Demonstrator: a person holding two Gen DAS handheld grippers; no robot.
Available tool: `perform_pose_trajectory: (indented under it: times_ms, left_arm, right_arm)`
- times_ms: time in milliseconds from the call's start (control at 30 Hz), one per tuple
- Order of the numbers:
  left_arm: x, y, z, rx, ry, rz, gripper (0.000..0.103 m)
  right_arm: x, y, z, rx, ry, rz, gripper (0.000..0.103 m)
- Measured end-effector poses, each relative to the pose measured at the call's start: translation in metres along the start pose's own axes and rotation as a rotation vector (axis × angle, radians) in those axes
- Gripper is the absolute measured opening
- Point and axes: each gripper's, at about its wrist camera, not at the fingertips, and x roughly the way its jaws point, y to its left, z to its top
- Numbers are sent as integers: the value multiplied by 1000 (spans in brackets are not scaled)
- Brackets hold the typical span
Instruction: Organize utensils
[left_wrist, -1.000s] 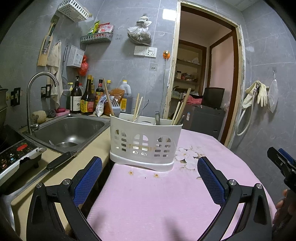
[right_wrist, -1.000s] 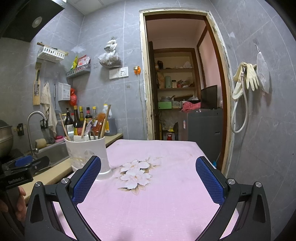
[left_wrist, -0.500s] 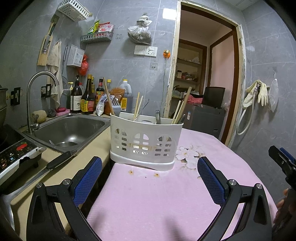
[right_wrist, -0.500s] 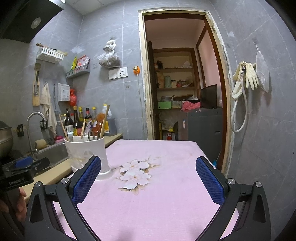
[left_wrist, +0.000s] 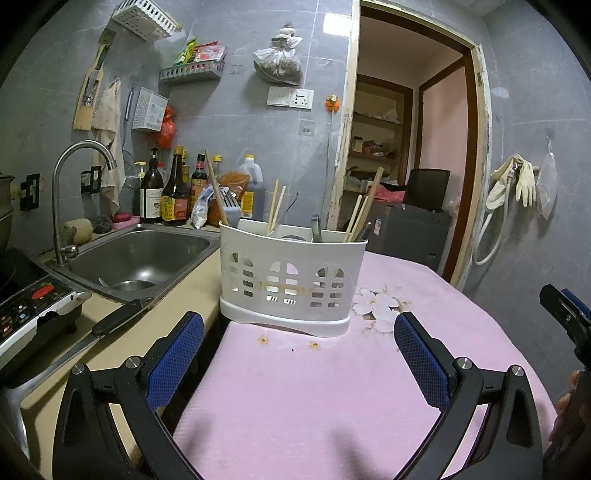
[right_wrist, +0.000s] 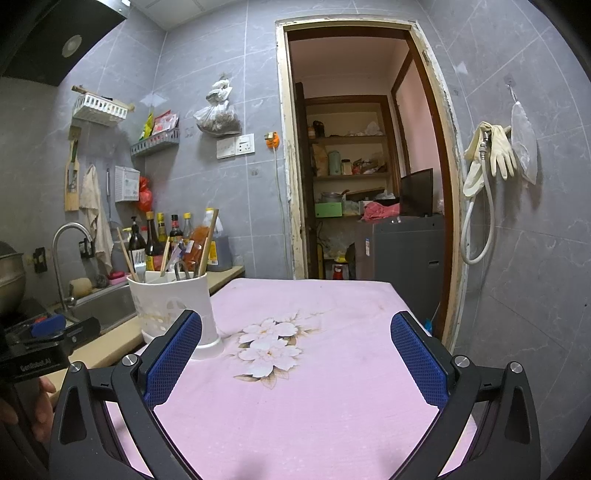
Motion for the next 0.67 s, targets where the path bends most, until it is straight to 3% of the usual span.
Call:
perform_pose_trajectory:
  times_ms: [667]
  left_arm:
    - [6,-2,-3,12,9,38,101]
  right_arm:
    - [1,-2,1,5,6,2,103]
